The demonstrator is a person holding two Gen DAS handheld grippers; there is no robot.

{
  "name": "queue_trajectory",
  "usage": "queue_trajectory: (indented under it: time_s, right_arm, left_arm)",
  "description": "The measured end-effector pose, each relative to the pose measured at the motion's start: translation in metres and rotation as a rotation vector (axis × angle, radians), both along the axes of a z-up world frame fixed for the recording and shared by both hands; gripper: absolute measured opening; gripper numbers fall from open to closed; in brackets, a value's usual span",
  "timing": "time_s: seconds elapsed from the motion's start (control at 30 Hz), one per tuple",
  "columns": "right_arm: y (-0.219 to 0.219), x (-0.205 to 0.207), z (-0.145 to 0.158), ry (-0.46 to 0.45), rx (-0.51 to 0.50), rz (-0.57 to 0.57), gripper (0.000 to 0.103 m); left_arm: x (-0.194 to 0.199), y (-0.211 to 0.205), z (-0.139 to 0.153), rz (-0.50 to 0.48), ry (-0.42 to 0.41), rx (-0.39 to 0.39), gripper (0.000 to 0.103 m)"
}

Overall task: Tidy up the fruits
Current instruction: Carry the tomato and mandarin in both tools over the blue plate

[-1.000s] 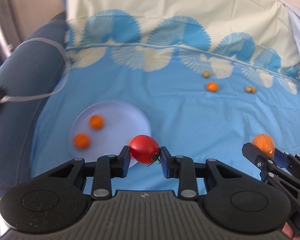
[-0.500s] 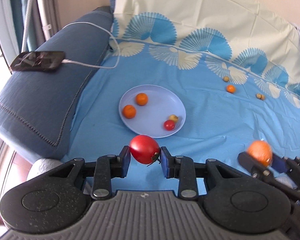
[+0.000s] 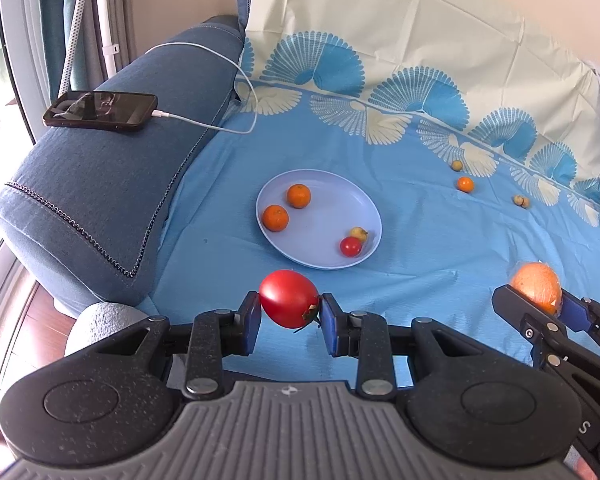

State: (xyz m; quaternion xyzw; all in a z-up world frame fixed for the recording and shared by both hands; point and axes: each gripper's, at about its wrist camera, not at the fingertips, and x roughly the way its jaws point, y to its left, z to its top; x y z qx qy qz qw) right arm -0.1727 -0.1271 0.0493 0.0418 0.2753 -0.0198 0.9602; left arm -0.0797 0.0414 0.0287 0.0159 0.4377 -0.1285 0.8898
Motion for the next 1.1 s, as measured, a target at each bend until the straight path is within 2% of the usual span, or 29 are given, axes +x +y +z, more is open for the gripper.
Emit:
queue_trajectory:
  time_s: [0.73, 1.1]
  right_arm:
    - [0.003, 0.005, -0.004, 0.014, -0.009, 0.013, 0.039]
    - [0.001, 0.021, -0.013, 0.048, -0.013, 0.01, 0.039]
  left_arm:
    - [0.009, -0.002, -0.005, 0.008, 0.016, 0.002, 0.035]
    - [0.034, -0.004, -0.009, 0.025, 0.03, 0.002, 0.035]
